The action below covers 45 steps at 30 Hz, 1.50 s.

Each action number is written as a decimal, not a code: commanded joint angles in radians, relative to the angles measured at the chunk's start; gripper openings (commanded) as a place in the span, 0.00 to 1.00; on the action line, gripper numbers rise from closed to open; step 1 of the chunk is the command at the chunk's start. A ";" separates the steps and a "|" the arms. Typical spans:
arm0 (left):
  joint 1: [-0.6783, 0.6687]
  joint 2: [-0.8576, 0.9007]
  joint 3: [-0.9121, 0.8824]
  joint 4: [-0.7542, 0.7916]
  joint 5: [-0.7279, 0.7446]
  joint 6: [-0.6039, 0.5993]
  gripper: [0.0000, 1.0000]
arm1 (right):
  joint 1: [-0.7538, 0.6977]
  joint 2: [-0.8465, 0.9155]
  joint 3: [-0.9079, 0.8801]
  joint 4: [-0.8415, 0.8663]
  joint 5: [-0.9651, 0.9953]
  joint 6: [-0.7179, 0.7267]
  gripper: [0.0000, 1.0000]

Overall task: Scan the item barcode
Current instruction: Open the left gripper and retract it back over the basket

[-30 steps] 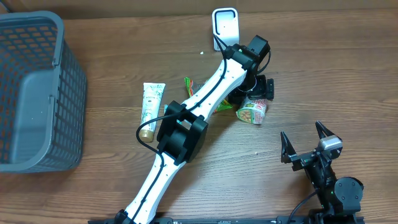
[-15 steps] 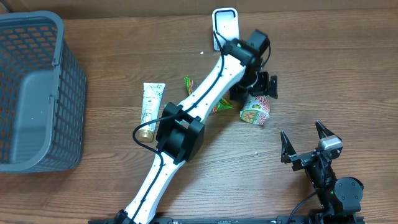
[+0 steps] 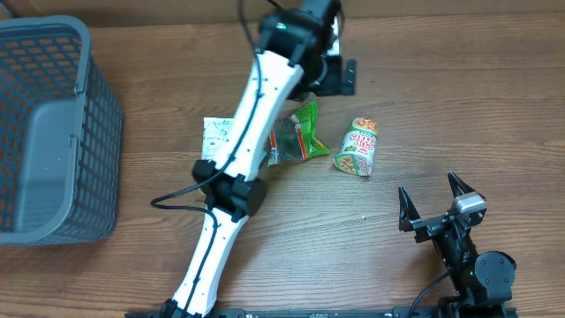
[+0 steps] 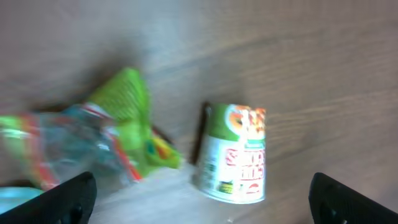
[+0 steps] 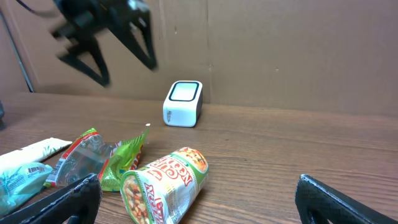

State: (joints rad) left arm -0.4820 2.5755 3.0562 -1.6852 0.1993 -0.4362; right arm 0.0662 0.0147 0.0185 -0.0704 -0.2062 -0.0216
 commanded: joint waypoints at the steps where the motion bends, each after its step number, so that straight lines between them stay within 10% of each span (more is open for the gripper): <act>1: 0.024 -0.038 0.087 -0.005 -0.051 0.079 1.00 | 0.006 -0.012 -0.010 0.005 -0.005 0.006 1.00; 17: 0.175 -0.413 0.039 -0.005 -0.198 0.155 1.00 | 0.006 -0.012 -0.010 0.005 -0.005 0.006 1.00; 45: 0.490 -1.204 -0.949 -0.005 -0.412 0.115 1.00 | 0.006 -0.012 -0.010 0.005 -0.005 0.006 1.00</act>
State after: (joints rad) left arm -0.0517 1.4338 2.1723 -1.6920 -0.1623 -0.2905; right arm 0.0662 0.0147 0.0185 -0.0711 -0.2062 -0.0212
